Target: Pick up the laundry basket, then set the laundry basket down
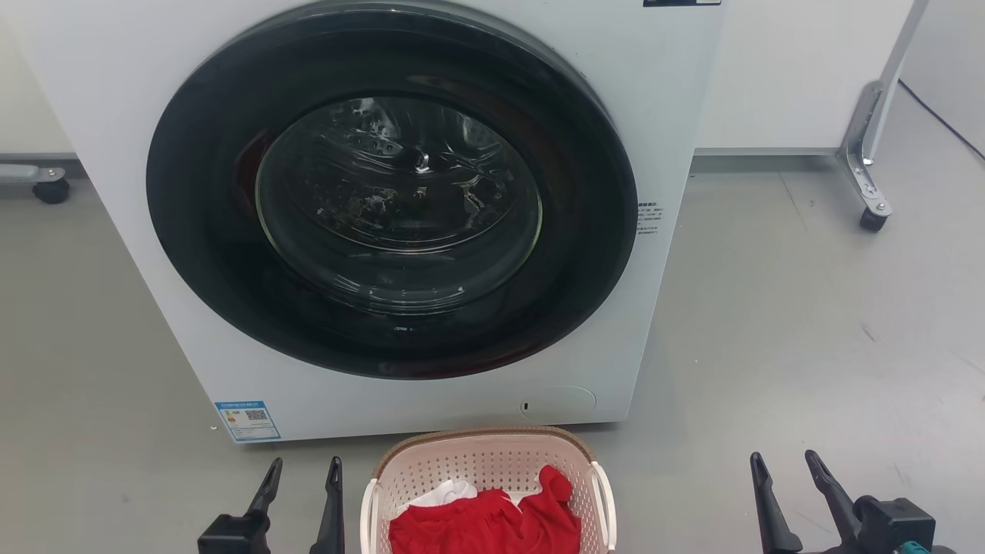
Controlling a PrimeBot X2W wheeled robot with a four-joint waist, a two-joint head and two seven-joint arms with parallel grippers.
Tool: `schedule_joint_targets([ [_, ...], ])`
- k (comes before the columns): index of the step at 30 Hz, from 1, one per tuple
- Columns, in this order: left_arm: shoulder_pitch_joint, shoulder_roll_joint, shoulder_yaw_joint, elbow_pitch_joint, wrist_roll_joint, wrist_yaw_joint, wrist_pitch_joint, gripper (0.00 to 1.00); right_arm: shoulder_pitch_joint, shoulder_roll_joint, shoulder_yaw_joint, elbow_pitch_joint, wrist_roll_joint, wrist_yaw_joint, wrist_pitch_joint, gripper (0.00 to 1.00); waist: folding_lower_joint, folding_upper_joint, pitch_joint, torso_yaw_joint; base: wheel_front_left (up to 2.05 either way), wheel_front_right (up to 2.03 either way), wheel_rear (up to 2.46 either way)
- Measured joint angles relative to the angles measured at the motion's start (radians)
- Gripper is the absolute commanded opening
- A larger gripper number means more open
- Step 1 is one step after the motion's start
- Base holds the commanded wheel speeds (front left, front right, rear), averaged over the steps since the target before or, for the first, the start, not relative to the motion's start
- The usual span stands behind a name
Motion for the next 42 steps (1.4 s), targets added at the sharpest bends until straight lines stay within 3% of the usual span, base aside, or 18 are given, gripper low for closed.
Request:
schedule_joint_targets([
  [23, -0.005, -0.009, 0.005, 0.05, 0.001, 0.008, 0.0, 1.0, 0.0, 0.007, -0.003, 0.027, 0.0, 0.002, 0.0, 1.0, 0.0002, 0.0001, 0.007, -0.002, 0.0, 0.0, 0.0],
  [42, -0.078, -0.03, -0.032, 0.163, 0.003, -0.009, 0.04, 1.0, -0.093, 0.036, 0.037, 0.116, -0.001, 0.039, 0.024, 1.0, 0.0002, 0.0, 0.092, -0.012, 0.0, 0.0, 0.0],
])
